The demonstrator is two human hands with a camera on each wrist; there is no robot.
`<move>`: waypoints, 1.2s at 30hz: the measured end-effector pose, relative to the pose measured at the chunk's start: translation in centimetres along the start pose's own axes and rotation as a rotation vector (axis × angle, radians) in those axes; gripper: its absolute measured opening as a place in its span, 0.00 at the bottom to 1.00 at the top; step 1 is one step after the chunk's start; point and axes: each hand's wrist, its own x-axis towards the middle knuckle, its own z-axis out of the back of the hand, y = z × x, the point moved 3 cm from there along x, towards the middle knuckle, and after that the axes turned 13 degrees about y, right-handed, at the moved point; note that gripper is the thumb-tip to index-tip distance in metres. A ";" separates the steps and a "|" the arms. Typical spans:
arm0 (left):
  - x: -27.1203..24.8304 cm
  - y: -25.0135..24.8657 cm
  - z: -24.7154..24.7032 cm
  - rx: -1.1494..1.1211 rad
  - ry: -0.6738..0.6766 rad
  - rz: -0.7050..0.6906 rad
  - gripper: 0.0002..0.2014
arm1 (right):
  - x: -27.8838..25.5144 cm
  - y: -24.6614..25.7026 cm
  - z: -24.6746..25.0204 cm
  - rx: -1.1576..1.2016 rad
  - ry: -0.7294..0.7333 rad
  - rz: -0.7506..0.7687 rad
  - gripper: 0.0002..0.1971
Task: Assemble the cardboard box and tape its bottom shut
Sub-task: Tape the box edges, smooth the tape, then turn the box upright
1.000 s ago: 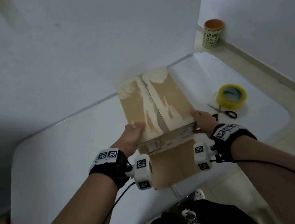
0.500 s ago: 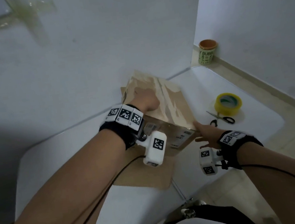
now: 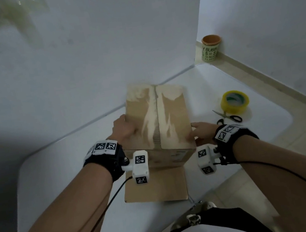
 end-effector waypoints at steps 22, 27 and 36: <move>-5.0 -10.8 -5.0 0.714 0.074 -0.506 0.40 | -1.5 -1.2 6.2 -0.074 -0.466 0.010 0.20; -5.5 -10.1 -6.0 0.753 -0.003 -0.537 0.42 | -3.0 3.9 7.8 -0.249 -0.902 0.320 0.22; -4.1 -5.8 -4.1 0.799 -0.051 -0.596 0.40 | -0.8 8.6 6.0 -0.593 -0.692 0.324 0.21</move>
